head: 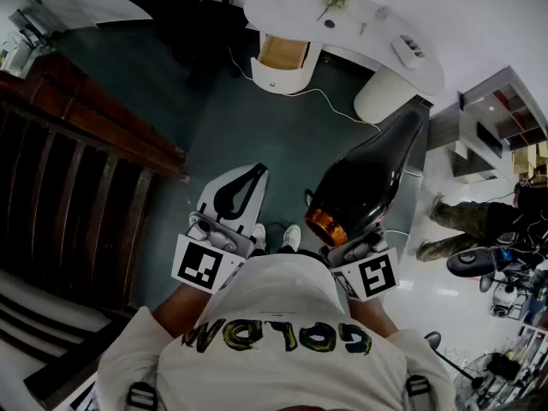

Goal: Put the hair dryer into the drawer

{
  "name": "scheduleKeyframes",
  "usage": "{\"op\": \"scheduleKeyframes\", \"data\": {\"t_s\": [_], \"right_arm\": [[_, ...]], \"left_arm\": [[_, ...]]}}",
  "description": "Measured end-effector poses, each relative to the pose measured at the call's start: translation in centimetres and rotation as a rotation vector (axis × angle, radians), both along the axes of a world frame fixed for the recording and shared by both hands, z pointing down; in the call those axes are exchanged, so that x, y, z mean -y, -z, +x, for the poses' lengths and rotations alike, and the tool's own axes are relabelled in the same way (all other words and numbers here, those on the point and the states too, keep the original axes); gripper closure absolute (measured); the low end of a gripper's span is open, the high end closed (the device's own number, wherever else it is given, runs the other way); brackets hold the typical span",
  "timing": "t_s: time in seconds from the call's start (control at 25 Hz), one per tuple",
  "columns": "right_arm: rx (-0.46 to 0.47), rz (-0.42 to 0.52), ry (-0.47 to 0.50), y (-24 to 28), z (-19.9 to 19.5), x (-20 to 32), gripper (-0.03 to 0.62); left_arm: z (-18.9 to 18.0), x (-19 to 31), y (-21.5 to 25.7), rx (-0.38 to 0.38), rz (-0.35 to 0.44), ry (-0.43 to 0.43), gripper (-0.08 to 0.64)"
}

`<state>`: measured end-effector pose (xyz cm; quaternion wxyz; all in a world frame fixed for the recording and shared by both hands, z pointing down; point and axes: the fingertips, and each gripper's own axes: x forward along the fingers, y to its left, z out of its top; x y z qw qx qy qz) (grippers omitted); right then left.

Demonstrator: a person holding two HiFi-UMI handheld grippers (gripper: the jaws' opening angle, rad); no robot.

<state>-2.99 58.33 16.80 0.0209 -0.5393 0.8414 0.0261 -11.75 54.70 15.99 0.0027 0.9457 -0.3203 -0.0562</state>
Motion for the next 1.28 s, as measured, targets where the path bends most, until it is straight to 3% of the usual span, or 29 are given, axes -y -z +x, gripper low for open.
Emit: {"op": "scheduleKeyframes", "data": {"t_s": [0.36, 0.64, 0.96, 1.28], "right_arm": [[0.026, -0.009, -0.026, 0.3, -3.9, 1.8, 0.339], [0.008, -0.022, -0.029, -0.1, -5.3, 3.7, 0.339], [0.0, -0.03, -0.033, -0.6, -4.5, 7.3, 0.339], [0.004, -0.04, -0.034, -1.3, -1.0, 13.6, 0.339]], "left_arm": [[-4.5, 1.8, -0.4, -0.014, 0.001, -0.014, 0.536], [-5.5, 3.7, -0.5, -0.013, -0.001, -0.024, 0.537], [-4.5, 7.2, -1.1, 0.006, -0.006, -0.031, 0.535], [-0.9, 13.3, -2.1, 0.029, -0.024, -0.029, 0.535]]}}
